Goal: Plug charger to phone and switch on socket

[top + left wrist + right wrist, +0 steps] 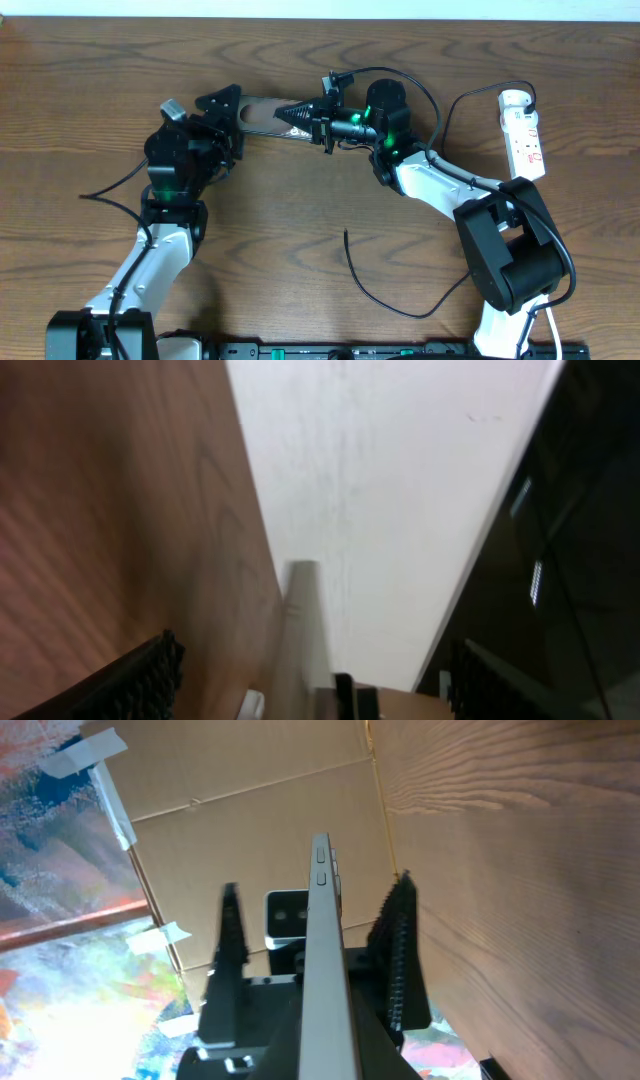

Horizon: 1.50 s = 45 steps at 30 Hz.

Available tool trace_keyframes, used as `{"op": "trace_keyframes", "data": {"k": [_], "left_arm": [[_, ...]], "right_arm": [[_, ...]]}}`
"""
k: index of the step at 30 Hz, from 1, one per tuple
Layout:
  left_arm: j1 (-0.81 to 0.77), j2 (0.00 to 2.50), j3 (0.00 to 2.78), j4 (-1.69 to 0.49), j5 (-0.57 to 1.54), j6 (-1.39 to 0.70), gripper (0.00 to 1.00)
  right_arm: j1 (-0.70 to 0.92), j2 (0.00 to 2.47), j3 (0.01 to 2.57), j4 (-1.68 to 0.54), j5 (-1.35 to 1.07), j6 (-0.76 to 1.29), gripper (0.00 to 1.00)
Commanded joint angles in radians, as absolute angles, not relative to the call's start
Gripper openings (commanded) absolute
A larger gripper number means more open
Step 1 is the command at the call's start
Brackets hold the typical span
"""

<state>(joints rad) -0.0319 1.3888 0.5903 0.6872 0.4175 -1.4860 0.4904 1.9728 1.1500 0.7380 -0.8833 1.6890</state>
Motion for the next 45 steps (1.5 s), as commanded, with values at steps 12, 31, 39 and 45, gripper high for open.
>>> {"op": "trace_keyframes", "data": {"k": [12, 31, 39, 45], "left_arm": [[-0.027, 1.392, 0.538, 0.815, 0.453, -1.495, 0.82], [-0.027, 1.423, 0.538, 0.814, 0.463, -1.495, 0.67], [-0.027, 1.423, 0.538, 0.814, 0.459, -1.494, 0.46], [-0.027, 1.423, 0.538, 0.814, 0.459, -1.494, 0.40]], "right_arm": [[0.500, 1.966, 1.165, 0.748, -0.900, 1.652, 0.01], [0.522, 1.966, 1.165, 0.748, -0.896, 1.652, 0.01], [0.541, 1.966, 1.165, 0.744, -0.895, 1.637, 0.01], [0.554, 1.966, 1.165, 0.744, -0.893, 1.637, 0.01]]}}
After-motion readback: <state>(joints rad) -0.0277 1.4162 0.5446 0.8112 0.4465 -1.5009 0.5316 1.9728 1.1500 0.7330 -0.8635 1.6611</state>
